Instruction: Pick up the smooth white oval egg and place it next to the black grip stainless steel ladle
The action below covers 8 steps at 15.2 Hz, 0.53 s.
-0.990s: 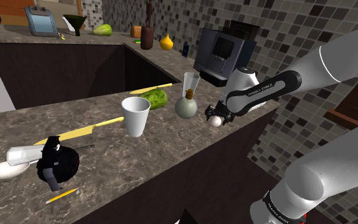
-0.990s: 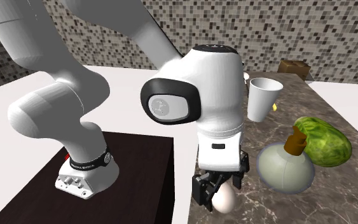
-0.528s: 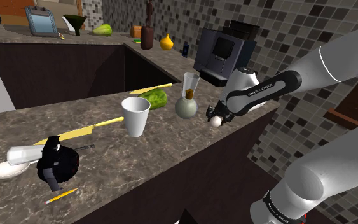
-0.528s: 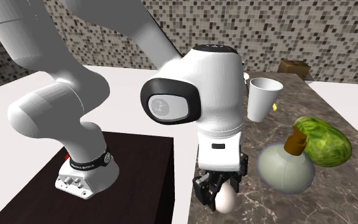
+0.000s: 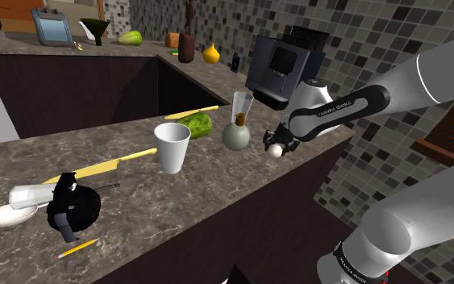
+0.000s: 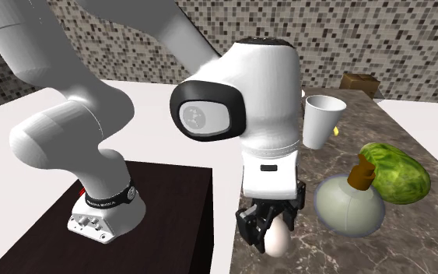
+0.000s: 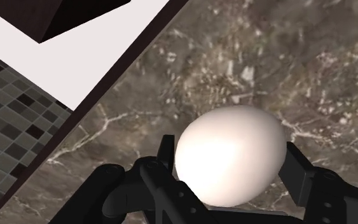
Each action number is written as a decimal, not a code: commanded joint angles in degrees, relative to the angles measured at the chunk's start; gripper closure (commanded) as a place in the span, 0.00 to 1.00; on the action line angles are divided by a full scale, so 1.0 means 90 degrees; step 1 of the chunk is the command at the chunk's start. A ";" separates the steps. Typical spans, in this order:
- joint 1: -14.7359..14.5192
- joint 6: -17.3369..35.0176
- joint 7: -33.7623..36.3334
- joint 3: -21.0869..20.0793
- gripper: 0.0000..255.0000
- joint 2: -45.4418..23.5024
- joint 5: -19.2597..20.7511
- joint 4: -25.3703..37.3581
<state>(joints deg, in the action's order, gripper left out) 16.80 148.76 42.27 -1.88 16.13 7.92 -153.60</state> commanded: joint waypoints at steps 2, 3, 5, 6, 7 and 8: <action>-0.0040 -0.0333 -0.0047 0.0004 1.00 0.0214 -0.0069 0.0117; -0.0050 -0.0437 -0.0065 0.0009 1.00 0.0281 -0.0087 0.0154; -0.0067 -0.0644 -0.0100 0.0018 1.00 0.0409 -0.0121 0.0234; -0.0074 -0.0746 -0.0116 0.0022 1.00 0.0470 -0.0136 0.0276; -0.0081 -0.0849 -0.0132 0.0025 1.00 0.0529 -0.0150 0.0320; -0.0088 -0.0950 -0.0147 0.0029 1.00 0.0586 -0.0164 0.0365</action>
<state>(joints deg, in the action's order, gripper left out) 16.05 141.31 41.21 -1.73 20.86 6.58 -150.85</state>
